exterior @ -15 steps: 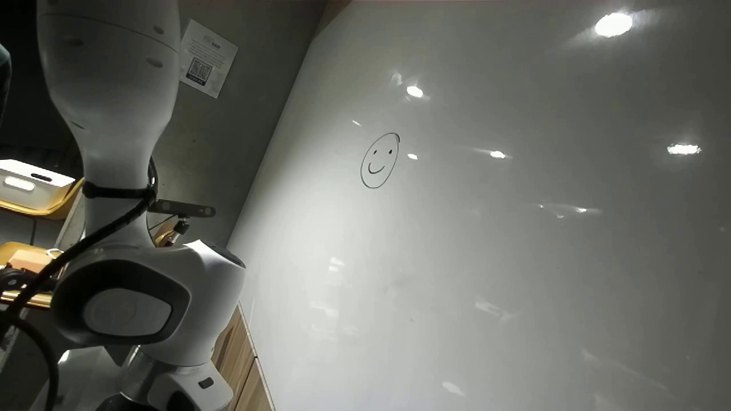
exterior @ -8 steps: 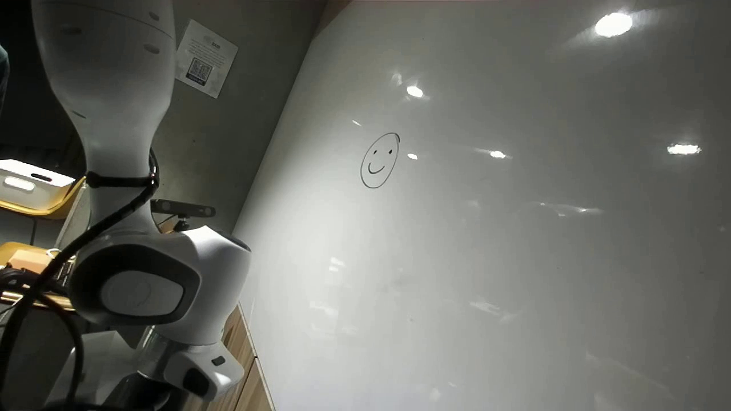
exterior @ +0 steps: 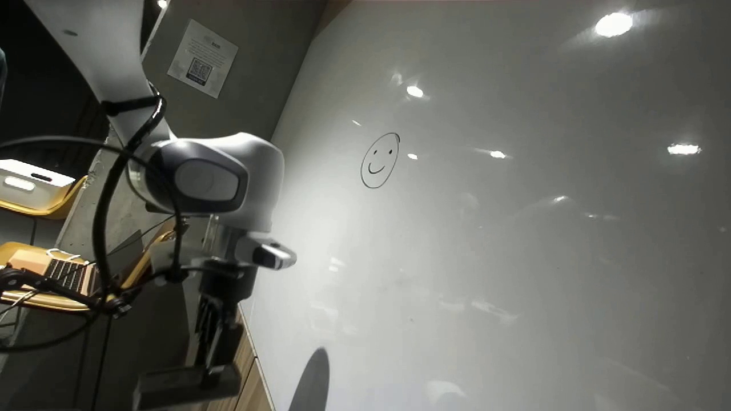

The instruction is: Rub the white board

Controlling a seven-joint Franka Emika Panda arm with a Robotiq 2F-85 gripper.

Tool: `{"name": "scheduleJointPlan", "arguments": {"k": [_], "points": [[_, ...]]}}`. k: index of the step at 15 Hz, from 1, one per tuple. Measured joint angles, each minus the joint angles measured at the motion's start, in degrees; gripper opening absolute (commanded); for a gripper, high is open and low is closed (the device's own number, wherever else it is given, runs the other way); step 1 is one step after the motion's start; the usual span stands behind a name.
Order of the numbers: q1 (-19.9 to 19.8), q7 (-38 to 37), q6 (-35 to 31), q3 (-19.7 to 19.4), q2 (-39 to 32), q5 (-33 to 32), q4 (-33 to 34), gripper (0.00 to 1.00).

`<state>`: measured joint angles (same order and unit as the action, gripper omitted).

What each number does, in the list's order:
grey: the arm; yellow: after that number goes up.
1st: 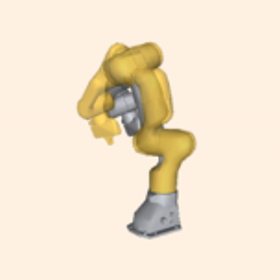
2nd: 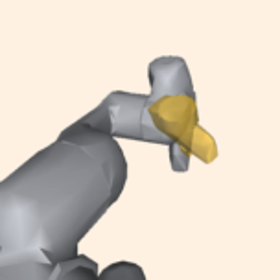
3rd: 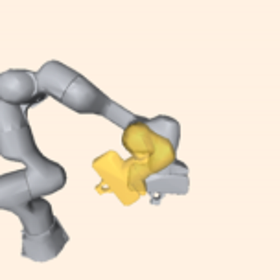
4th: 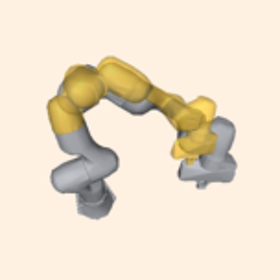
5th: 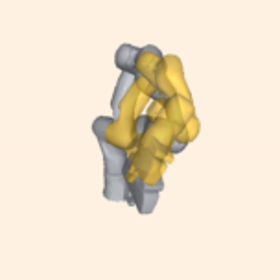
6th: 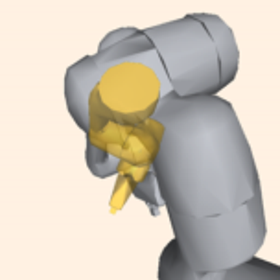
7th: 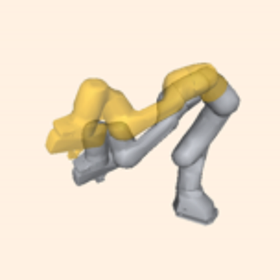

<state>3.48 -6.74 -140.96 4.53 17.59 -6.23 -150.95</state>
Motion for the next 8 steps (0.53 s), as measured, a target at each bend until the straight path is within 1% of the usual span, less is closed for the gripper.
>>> {"name": "scheduleJointPlan", "arguments": {"k": [4,8], "points": [[0.0,0.0,5.3,0.4,7.2,0.4,7.6,0.29],[-0.1,0.0,6.4,0.4,9.8,1.1,15.0,0.29]]}}
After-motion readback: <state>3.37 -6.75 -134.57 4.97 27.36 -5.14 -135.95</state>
